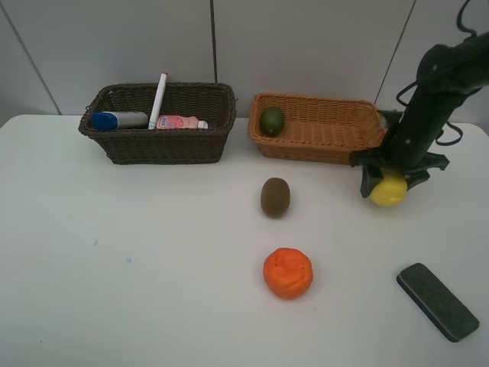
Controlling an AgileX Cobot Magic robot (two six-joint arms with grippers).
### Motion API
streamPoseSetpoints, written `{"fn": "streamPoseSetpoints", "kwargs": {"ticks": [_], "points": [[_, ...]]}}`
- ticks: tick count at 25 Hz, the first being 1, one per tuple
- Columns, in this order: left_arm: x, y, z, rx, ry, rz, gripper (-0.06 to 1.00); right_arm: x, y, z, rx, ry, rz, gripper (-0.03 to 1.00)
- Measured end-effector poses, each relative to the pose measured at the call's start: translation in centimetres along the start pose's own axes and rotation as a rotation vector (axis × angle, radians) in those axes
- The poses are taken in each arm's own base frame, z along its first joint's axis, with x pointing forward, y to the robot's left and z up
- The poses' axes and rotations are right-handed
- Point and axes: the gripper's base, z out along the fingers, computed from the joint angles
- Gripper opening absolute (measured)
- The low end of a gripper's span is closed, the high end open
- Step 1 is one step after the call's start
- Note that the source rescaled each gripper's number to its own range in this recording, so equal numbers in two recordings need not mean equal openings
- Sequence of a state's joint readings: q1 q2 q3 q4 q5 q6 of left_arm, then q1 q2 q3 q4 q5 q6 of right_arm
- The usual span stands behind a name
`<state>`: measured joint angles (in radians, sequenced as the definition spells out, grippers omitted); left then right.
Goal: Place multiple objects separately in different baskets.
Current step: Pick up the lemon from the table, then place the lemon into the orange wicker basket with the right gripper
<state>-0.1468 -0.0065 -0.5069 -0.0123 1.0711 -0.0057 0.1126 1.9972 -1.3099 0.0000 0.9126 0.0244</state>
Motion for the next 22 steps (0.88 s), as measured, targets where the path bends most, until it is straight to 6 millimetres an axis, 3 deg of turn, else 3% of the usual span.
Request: {"fn": "streamPoseSetpoints", "kwargs": {"ticks": [3, 6, 10, 15, 16, 18, 19, 20, 22], "points": [[0.0, 0.0, 0.0, 0.0, 0.0, 0.0, 1.0, -2.1, 0.1, -4.5, -0.004, -0.155, 0.0, 0.16], [0.0, 0.0, 0.0, 0.0, 0.0, 0.0, 1.0, -4.8, 0.1, -6.4, -0.006, -0.259, 0.0, 0.16], [0.0, 0.0, 0.0, 0.0, 0.0, 0.0, 1.0, -8.9, 0.2, -4.5, -0.007, -0.293, 0.0, 0.16], [0.0, 0.0, 0.0, 0.0, 0.0, 0.0, 1.0, -12.4, 0.3, -0.9, -0.007, -0.284, 0.0, 0.16], [0.0, 0.0, 0.0, 0.0, 0.0, 0.0, 1.0, -12.8, 0.3, -0.7, -0.007, -0.293, 0.0, 0.21], [0.0, 0.0, 0.0, 0.0, 0.0, 0.0, 1.0, -13.3, 0.2, -0.3, 0.008, -0.301, -0.008, 0.62], [0.0, 0.0, 0.0, 0.0, 0.0, 0.0, 1.0, -13.4, 0.1, -0.3, 0.021, -0.306, -0.016, 0.75], [0.0, 0.0, 0.0, 0.0, 0.0, 0.0, 1.0, -13.5, 0.0, -0.4, 0.031, -0.31, -0.022, 0.85], [0.0, 0.0, 0.0, 0.0, 0.0, 0.0, 1.0, -13.4, 0.0, -0.4, 0.039, -0.306, -0.026, 0.95]]}}
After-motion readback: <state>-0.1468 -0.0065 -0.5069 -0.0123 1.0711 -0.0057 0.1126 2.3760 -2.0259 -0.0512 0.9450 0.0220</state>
